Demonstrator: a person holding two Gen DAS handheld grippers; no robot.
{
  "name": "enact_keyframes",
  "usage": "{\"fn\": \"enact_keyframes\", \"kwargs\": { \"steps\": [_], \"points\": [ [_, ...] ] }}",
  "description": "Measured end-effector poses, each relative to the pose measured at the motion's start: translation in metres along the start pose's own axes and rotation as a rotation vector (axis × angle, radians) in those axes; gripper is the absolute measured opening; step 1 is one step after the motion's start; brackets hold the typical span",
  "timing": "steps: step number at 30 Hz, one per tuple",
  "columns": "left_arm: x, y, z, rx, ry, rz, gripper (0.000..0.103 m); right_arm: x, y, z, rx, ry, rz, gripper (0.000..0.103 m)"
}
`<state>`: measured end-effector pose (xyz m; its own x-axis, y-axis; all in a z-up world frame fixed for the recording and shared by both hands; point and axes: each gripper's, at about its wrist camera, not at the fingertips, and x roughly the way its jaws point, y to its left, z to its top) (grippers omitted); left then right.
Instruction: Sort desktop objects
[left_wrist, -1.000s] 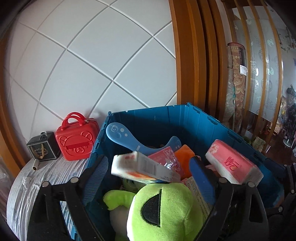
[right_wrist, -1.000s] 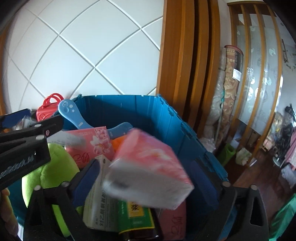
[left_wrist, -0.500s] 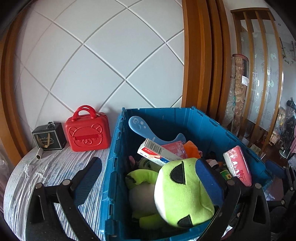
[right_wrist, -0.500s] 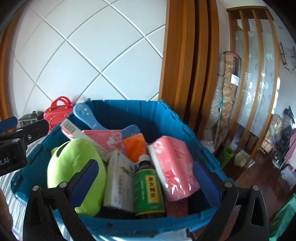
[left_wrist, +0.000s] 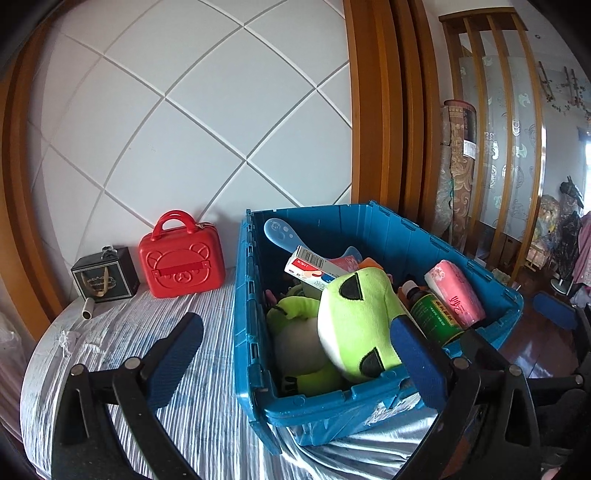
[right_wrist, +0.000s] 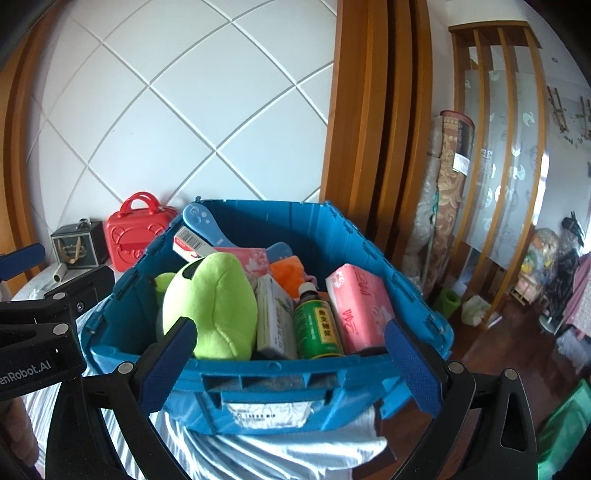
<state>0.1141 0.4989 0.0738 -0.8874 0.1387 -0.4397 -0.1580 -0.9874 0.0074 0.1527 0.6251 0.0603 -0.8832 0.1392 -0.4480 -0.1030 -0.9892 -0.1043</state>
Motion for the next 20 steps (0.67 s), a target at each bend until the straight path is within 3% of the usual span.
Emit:
{"fn": "enact_keyframes", "kwargs": {
  "steps": [20],
  "points": [
    [-0.018, -0.002, -0.007, -0.011, 0.005, -0.016, 0.103, -0.028, -0.001, -0.009, 0.012, -0.002, -0.032, 0.103]
  ]
}}
